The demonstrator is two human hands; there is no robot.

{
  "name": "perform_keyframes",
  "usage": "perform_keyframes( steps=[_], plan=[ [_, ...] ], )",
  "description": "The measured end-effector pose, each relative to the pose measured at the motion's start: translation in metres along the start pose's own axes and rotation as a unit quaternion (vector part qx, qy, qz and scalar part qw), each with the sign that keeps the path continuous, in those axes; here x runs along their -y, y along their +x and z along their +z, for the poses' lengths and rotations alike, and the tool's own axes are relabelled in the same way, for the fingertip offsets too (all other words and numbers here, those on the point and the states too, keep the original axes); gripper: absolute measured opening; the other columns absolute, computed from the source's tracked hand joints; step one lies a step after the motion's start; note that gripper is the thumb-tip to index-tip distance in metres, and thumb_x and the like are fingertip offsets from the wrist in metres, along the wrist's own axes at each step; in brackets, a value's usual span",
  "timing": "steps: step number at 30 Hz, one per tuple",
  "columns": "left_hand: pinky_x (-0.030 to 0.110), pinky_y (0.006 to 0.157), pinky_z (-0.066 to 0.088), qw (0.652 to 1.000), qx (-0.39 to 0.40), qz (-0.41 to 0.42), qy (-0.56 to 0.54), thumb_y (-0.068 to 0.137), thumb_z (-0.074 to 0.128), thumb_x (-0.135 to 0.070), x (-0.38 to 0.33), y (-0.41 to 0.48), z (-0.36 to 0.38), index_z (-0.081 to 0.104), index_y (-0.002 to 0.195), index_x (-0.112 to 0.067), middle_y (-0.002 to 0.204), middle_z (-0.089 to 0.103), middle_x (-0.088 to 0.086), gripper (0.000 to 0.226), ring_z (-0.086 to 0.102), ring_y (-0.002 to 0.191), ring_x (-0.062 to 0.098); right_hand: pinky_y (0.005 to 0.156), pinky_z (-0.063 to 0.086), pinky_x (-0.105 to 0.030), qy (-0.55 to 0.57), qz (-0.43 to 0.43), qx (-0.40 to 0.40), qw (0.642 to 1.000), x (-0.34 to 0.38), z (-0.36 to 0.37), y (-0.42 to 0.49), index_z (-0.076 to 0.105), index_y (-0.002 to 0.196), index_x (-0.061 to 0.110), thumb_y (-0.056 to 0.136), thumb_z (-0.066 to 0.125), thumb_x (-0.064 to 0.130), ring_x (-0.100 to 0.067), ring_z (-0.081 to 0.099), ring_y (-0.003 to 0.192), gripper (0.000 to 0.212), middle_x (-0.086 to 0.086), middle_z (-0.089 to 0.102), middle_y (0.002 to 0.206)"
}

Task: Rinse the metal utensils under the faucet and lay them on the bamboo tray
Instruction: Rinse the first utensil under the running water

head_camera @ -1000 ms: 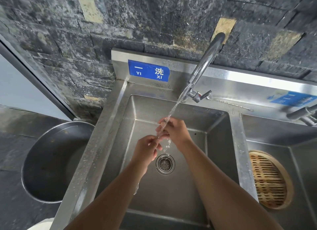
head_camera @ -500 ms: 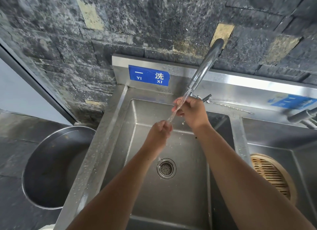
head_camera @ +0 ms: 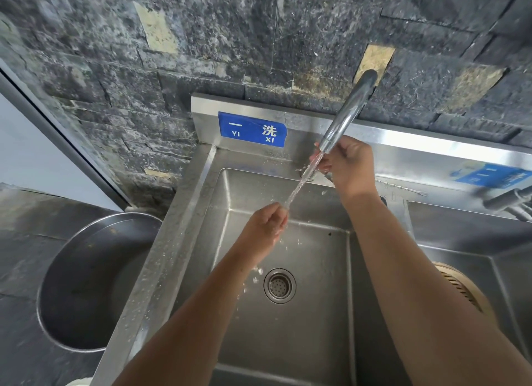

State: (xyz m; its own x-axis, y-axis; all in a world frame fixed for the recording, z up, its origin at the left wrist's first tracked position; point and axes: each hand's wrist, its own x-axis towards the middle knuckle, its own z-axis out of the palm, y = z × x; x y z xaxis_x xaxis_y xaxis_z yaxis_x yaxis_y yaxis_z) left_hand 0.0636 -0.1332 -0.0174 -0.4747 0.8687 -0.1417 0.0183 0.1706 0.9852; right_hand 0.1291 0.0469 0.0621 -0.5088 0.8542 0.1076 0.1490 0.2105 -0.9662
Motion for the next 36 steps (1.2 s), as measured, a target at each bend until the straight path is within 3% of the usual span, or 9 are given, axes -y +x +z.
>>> perform_keyframes(
  steps=[3, 7, 13, 17, 20, 25, 28, 32, 36],
  plan=[
    [0.014, 0.045, 0.030, 0.998, 0.006, 0.029, 0.049, 0.106, 0.037, -0.017, -0.004, -0.002, -0.004, 0.044, 0.074, -0.010, 0.056, 0.038, -0.007, 0.033, 0.032, 0.045, 0.003, 0.062, 0.061, -0.036, -0.002, -0.012, -0.008, 1.000, 0.007, -0.004, 0.000, 0.074, 0.088, 0.000, 0.093, 0.052, -0.005, -0.025, 0.068, 0.060, 0.023, -0.017, 0.075, 0.075],
    [0.026, 0.051, 0.034, 0.989, 0.020, 0.038, 0.141, 0.106, 0.036, -0.020, 0.004, -0.006, -0.006, 0.046, 0.076, -0.016, 0.058, 0.040, -0.005, 0.032, 0.034, 0.048, 0.007, 0.053, 0.055, -0.021, 0.035, -0.019, -0.031, 0.999, 0.019, -0.016, 0.000, 0.070, 0.084, 0.001, 0.095, 0.048, -0.007, -0.011, 0.065, 0.050, 0.026, 0.002, 0.070, 0.059],
    [0.018, 0.044, 0.030, 0.993, -0.001, 0.038, 0.112, 0.106, 0.039, -0.018, 0.010, -0.012, -0.010, 0.049, 0.075, -0.016, 0.055, 0.041, -0.005, 0.032, 0.032, 0.041, 0.000, 0.058, 0.056, -0.023, 0.044, -0.033, -0.034, 0.998, 0.027, -0.024, -0.002, 0.070, 0.092, -0.002, 0.099, 0.051, 0.002, -0.014, 0.066, 0.057, 0.021, 0.003, 0.070, 0.060],
    [0.022, 0.043, 0.032, 0.999, 0.040, 0.008, -0.013, 0.105, 0.042, -0.012, 0.016, -0.017, -0.019, 0.056, 0.081, -0.009, 0.059, 0.045, 0.009, 0.029, 0.035, 0.043, 0.012, 0.063, 0.058, -0.030, 0.065, -0.021, -0.035, 0.997, 0.027, -0.024, -0.007, 0.069, 0.086, 0.009, 0.100, 0.051, 0.005, -0.019, 0.066, 0.059, 0.023, 0.001, 0.071, 0.062],
    [0.024, 0.045, 0.038, 0.981, 0.087, -0.061, -0.164, 0.101, 0.047, -0.007, 0.027, -0.024, -0.028, 0.064, 0.102, -0.002, 0.073, 0.060, 0.012, 0.018, 0.043, 0.048, 0.014, 0.060, 0.058, -0.029, 0.087, 0.009, -0.033, 0.996, 0.019, -0.016, -0.012, 0.068, 0.082, 0.013, 0.101, 0.051, 0.006, -0.018, 0.067, 0.057, 0.026, 0.001, 0.072, 0.062],
    [0.036, 0.074, 0.058, 0.931, 0.183, -0.142, -0.283, 0.093, 0.055, -0.006, 0.043, -0.037, -0.051, 0.052, 0.136, -0.006, 0.113, 0.068, 0.022, 0.043, 0.069, 0.082, 0.027, 0.057, 0.059, -0.026, 0.170, 0.116, -0.022, 0.978, -0.009, 0.009, -0.024, 0.064, 0.096, 0.002, 0.103, 0.046, 0.005, -0.017, 0.066, 0.057, 0.020, -0.012, 0.068, 0.076],
    [0.046, 0.091, 0.054, 0.932, 0.238, -0.172, -0.212, 0.095, 0.054, -0.008, 0.048, -0.044, -0.059, 0.048, 0.141, -0.016, 0.125, 0.066, 0.022, 0.047, 0.066, 0.109, 0.039, 0.051, 0.056, -0.026, 0.213, 0.173, -0.008, 0.962, -0.027, 0.028, -0.034, 0.062, 0.105, -0.002, 0.104, 0.044, 0.006, -0.020, 0.066, 0.057, 0.020, -0.016, 0.067, 0.081],
    [0.036, 0.065, 0.056, 0.948, 0.192, -0.182, -0.179, 0.095, 0.055, -0.020, 0.033, -0.041, -0.042, 0.054, 0.131, -0.012, 0.101, 0.071, 0.015, 0.037, 0.066, 0.077, 0.027, 0.053, 0.056, -0.026, 0.211, 0.207, 0.027, 0.955, -0.045, 0.054, -0.054, 0.062, 0.098, 0.003, 0.103, 0.044, 0.003, -0.016, 0.069, 0.055, 0.019, -0.011, 0.071, 0.077],
    [0.019, 0.042, 0.023, 0.965, 0.080, -0.187, -0.168, 0.104, 0.041, -0.016, 0.023, -0.030, -0.021, 0.061, 0.103, -0.006, 0.063, 0.043, 0.001, 0.023, 0.029, 0.047, 0.011, 0.055, 0.058, -0.029, 0.217, 0.257, 0.030, 0.941, -0.056, 0.068, -0.077, 0.062, 0.106, 0.000, 0.100, 0.047, 0.000, -0.022, 0.071, 0.062, 0.016, -0.011, 0.074, 0.081]
  ],
)
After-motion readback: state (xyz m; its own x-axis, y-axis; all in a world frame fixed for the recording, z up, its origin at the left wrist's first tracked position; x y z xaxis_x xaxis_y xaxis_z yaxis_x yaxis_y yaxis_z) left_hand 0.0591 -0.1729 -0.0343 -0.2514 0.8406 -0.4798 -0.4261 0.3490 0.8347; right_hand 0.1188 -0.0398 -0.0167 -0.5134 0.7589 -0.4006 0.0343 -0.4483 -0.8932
